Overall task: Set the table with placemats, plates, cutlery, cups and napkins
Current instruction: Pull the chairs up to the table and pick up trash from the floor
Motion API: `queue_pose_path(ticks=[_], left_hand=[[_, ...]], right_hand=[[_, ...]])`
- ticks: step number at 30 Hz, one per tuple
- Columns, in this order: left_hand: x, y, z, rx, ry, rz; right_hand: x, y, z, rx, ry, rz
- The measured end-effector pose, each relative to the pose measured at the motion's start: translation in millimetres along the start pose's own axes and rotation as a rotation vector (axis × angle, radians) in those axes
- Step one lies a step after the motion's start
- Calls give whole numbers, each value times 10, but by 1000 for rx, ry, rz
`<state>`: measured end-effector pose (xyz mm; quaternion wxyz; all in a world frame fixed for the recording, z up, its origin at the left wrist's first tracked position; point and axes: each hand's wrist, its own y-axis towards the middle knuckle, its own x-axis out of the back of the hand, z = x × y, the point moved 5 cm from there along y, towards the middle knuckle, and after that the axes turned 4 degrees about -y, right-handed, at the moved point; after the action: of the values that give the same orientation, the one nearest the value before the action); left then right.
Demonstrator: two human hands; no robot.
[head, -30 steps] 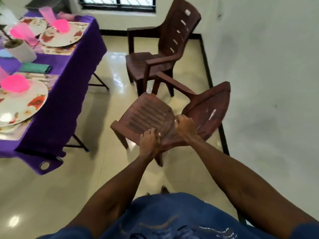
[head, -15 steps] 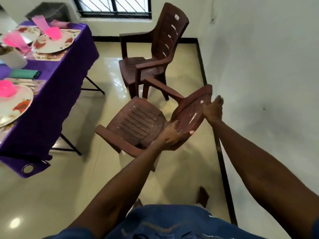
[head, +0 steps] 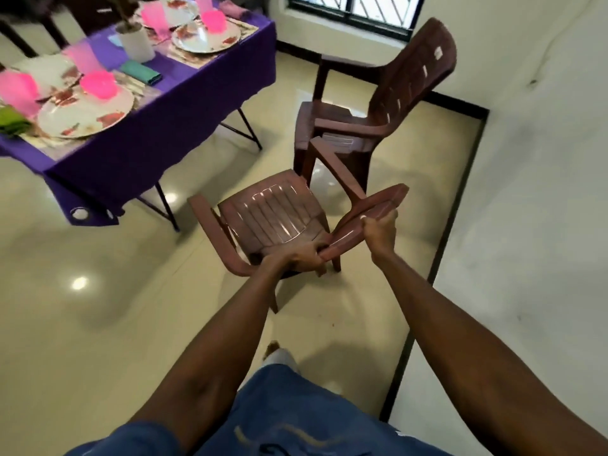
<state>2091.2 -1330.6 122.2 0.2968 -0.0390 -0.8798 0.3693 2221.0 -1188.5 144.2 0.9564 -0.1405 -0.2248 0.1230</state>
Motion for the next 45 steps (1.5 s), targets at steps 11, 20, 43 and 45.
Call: queue_pose_path(ticks=[11, 20, 43, 45], left_hand=[[725, 448, -455, 62, -100, 19], [1263, 738, -584, 192, -179, -98], [1078, 1121, -898, 704, 72, -671], [1057, 1099, -854, 714, 79, -677]], right_hand=[[-346, 1034, 679, 265, -471, -70], [-722, 1667, 1310, 942, -749, 151], [-974, 2491, 1420, 1837, -1264, 935], [-976, 2421, 1422, 1863, -1197, 927]])
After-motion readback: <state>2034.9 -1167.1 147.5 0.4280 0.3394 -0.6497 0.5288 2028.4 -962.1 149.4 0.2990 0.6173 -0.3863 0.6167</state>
